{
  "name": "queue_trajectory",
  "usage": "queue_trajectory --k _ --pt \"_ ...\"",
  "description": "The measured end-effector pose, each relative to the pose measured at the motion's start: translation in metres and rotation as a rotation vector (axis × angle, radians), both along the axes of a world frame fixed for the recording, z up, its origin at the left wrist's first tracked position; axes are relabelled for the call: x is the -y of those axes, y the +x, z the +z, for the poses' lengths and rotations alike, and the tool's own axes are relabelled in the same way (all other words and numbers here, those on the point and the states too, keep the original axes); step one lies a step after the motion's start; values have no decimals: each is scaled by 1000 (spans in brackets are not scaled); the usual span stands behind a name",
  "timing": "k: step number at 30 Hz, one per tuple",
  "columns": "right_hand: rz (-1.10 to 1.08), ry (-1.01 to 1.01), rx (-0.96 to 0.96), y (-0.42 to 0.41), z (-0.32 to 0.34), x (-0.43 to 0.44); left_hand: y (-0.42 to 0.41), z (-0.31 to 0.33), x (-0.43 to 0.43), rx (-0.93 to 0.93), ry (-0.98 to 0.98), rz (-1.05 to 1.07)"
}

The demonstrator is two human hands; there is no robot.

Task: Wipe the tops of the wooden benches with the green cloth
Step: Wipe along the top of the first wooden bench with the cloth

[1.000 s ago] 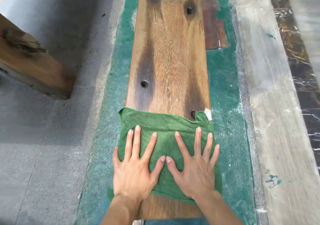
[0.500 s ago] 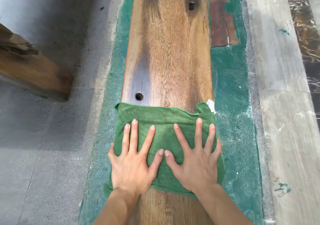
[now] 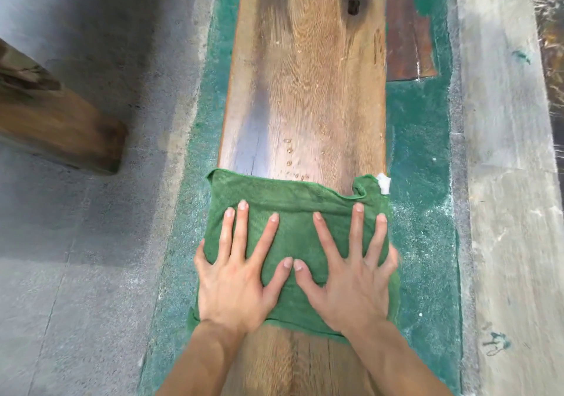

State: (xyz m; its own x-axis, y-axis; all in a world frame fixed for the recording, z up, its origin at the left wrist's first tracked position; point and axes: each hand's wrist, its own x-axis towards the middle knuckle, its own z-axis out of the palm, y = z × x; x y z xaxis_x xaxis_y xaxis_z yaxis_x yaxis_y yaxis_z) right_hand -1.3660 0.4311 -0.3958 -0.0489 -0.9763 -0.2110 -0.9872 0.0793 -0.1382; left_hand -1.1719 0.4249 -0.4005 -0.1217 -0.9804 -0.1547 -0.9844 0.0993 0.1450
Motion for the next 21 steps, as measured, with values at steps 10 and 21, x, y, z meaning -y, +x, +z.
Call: queue_trajectory --k 10,21 --pt "-43 10 -11 -3 1 60 -6 -3 63 -26 -21 5" --pt "-41 22 -18 -8 -1 114 -8 -5 117 9 -14 -35"
